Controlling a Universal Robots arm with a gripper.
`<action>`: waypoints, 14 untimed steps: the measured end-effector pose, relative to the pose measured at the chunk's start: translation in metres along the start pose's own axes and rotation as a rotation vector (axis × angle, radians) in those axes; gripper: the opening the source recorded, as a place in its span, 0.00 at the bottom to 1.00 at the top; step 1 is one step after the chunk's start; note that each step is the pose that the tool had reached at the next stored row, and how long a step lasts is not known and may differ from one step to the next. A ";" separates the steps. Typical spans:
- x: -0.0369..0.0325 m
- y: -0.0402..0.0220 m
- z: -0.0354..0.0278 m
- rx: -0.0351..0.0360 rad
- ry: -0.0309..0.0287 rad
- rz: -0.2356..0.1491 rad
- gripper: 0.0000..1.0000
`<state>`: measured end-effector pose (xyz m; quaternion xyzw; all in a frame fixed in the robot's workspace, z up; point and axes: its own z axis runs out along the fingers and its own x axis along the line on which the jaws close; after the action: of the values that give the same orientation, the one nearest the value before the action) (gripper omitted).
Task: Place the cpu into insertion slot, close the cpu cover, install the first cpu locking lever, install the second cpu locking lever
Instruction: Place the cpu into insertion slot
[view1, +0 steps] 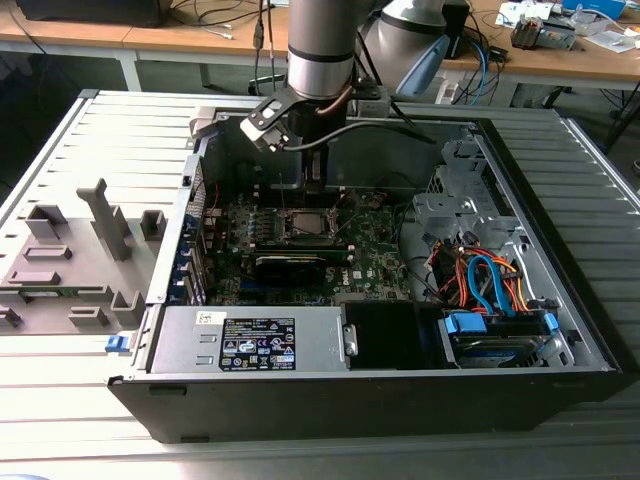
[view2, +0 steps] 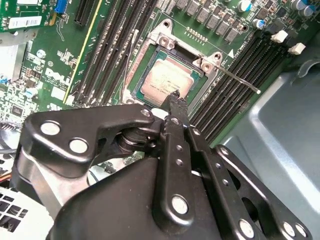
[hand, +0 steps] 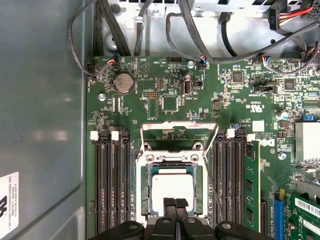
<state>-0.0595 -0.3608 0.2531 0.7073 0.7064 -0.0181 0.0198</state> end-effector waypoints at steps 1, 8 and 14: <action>0.0000 0.0000 -0.0008 0.0000 0.0000 0.000 0.11; -0.0007 0.0000 -0.0144 0.0000 0.0006 0.000 0.11; -0.0017 0.0001 -0.0314 0.0000 0.0007 0.000 0.11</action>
<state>-0.0595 -0.3608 0.2845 0.7073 0.7064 -0.0179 0.0196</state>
